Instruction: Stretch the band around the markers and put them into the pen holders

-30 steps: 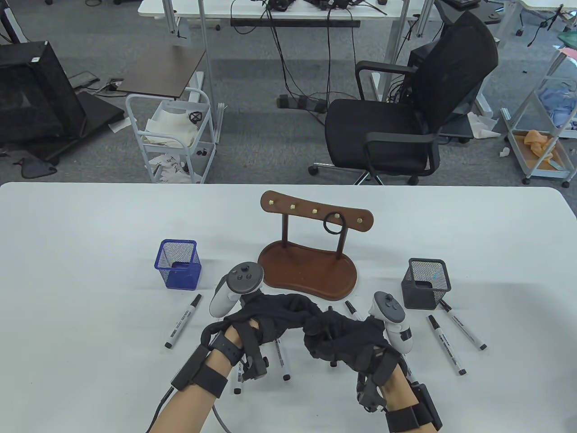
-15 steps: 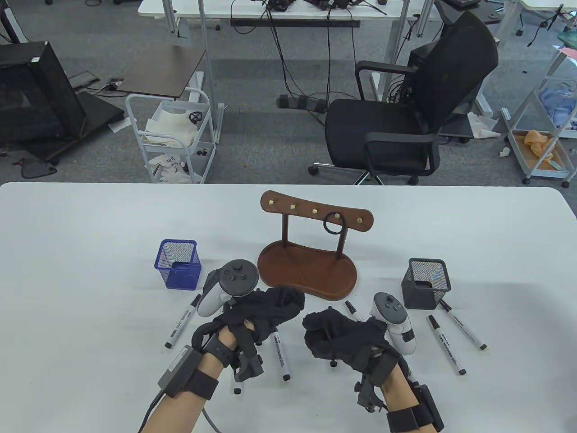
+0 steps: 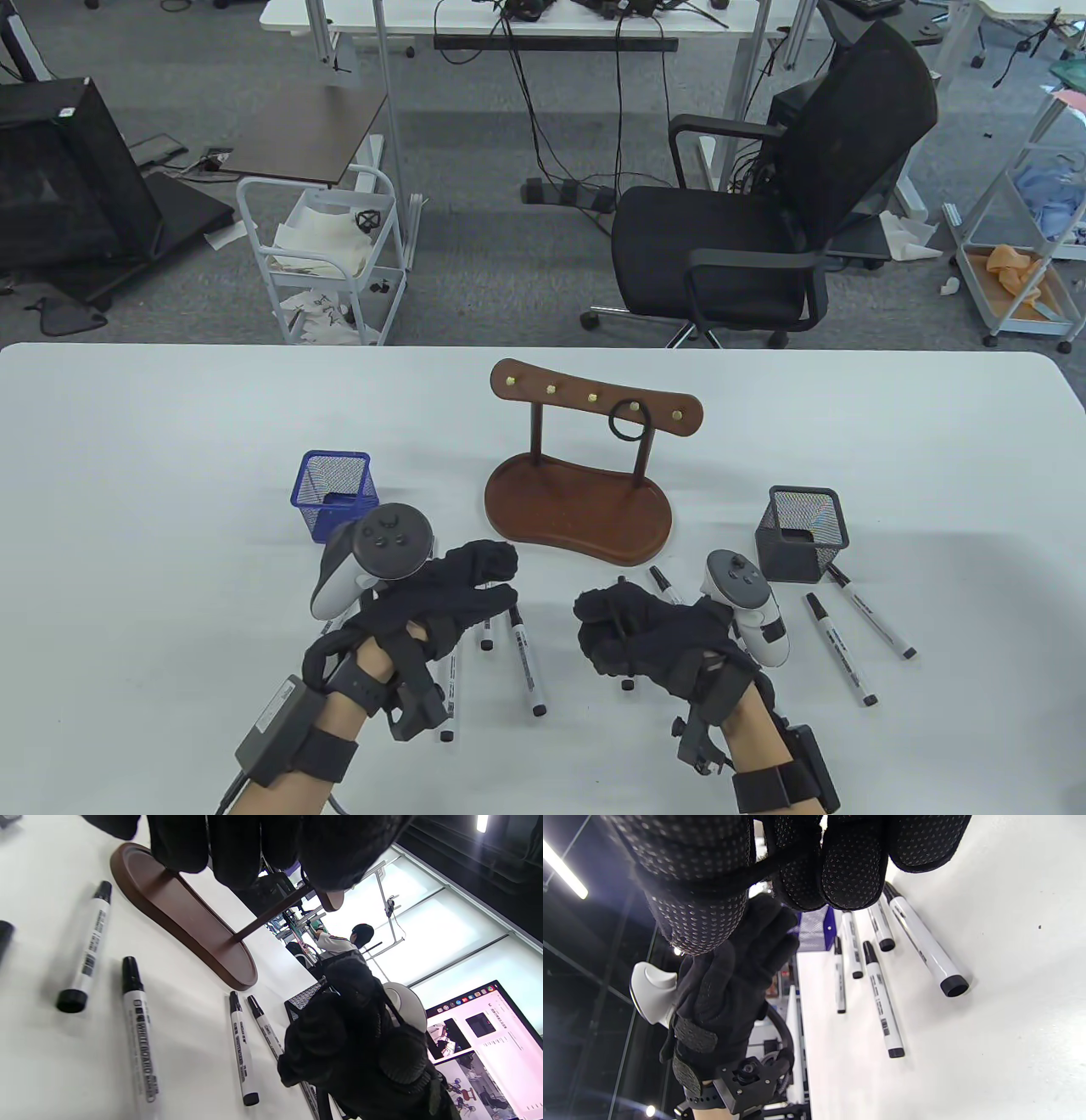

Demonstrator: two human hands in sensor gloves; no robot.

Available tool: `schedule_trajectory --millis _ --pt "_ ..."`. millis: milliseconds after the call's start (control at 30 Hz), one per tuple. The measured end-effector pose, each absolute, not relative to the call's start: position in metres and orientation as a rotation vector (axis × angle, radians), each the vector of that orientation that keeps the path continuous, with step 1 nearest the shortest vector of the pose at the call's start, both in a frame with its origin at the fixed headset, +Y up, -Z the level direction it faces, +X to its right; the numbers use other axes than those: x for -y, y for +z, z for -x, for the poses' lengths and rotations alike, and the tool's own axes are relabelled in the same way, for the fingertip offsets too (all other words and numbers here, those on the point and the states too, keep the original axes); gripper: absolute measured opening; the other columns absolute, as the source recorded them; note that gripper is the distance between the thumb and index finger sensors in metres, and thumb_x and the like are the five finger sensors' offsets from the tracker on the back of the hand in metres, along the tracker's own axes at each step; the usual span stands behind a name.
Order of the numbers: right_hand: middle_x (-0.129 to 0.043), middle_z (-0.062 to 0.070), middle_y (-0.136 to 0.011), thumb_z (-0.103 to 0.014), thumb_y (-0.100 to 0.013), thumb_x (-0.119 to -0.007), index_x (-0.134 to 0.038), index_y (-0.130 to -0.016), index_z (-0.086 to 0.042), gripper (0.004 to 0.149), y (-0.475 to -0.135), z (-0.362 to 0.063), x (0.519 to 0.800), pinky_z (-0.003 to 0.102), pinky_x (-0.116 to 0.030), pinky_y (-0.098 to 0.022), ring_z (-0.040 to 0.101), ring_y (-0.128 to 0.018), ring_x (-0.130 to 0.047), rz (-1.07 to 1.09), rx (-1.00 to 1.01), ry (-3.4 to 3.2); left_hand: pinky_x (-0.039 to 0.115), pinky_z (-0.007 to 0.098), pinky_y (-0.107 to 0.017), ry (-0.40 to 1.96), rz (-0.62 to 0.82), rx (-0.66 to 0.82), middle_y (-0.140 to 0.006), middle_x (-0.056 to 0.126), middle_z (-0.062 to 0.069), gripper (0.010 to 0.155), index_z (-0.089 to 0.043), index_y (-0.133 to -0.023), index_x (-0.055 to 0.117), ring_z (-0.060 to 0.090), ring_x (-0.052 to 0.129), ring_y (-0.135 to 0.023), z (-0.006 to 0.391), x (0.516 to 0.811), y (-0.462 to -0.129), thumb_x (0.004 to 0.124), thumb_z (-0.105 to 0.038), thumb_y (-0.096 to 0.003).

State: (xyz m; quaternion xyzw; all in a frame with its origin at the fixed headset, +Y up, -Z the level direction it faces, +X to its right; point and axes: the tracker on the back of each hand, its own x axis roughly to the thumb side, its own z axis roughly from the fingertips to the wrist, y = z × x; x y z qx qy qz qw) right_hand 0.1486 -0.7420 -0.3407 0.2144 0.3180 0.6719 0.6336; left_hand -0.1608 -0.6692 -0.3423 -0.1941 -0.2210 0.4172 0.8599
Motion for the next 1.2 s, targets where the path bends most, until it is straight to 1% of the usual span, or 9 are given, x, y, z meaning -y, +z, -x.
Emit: schedule_trajectory --millis 267,433,533,733,833,967,1200 --pt "-0.090 0.003 -0.090 -0.036 -0.044 -0.098 -0.071 -0.096 -0.034 0.058 -0.341 -0.149 0.742 0.057 -0.069 -0.065 0.031 -0.073 -0.090 -0.492 -0.732 1.554 0.048 0.074 -0.073 0.800 0.380 0.337 -0.116 0.062 0.025 0.067 -0.007 -0.110 0.051 0.057 0.057 -0.106 0.204 0.673 -0.330 0.078 -0.039 -0.0584" --pt "-0.090 0.003 -0.089 -0.036 -0.044 -0.097 -0.071 -0.095 -0.034 0.058 -0.341 -0.149 0.743 0.057 -0.068 -0.064 0.031 -0.072 -0.090 -0.494 -0.744 1.562 0.050 0.074 -0.072 0.669 0.343 0.215 -0.116 0.063 0.026 0.069 -0.007 -0.111 0.051 0.056 0.059 -0.106 0.232 0.675 -0.329 0.080 -0.040 -0.0576" --pt "-0.090 0.004 -0.089 -0.036 -0.044 -0.097 -0.071 -0.095 -0.034 0.058 -0.340 -0.149 0.743 0.058 -0.068 -0.064 0.031 -0.072 -0.090 -0.495 -0.744 1.567 0.053 0.074 -0.071 0.572 0.313 0.156 -0.115 0.067 0.027 0.067 -0.008 -0.110 0.056 0.057 0.062 -0.105 0.245 0.678 -0.331 0.082 -0.039 -0.0565" --pt "-0.090 0.004 -0.090 -0.036 -0.044 -0.097 -0.072 -0.095 -0.033 0.057 -0.341 -0.150 0.743 0.058 -0.068 -0.064 0.032 -0.073 -0.090 -0.493 -0.742 1.578 0.058 0.073 -0.070 0.455 0.317 0.044 -0.113 0.070 0.026 0.068 -0.006 -0.109 0.062 0.056 0.067 -0.103 0.260 0.695 -0.340 0.086 -0.038 -0.0543" --pt "-0.090 0.004 -0.090 -0.036 -0.044 -0.097 -0.072 -0.095 -0.033 0.057 -0.340 -0.150 0.742 0.058 -0.068 -0.064 0.032 -0.073 -0.090 -0.492 -0.740 1.579 0.058 0.072 -0.070 0.416 0.318 -0.002 -0.111 0.070 0.023 0.068 -0.008 -0.108 0.062 0.053 0.068 -0.102 0.266 0.703 -0.347 0.086 -0.040 -0.0538" --pt "-0.091 0.005 -0.090 -0.036 -0.044 -0.097 -0.072 -0.095 -0.033 0.056 -0.340 -0.151 0.742 0.058 -0.068 -0.064 0.032 -0.073 -0.090 -0.493 -0.740 1.573 0.059 0.071 -0.070 0.372 0.323 -0.049 -0.108 0.071 0.021 0.068 -0.008 -0.107 0.064 0.050 0.071 -0.099 0.270 0.710 -0.356 0.088 -0.042 -0.0527" --pt "-0.091 0.005 -0.089 -0.035 -0.044 -0.097 -0.073 -0.095 -0.032 0.056 -0.340 -0.152 0.742 0.058 -0.068 -0.064 0.033 -0.072 -0.090 -0.489 -0.743 1.584 0.061 0.070 -0.070 0.272 0.342 -0.140 -0.107 0.075 0.018 0.067 -0.008 -0.104 0.068 0.047 0.075 -0.098 0.273 0.724 -0.370 0.090 -0.042 -0.0509"
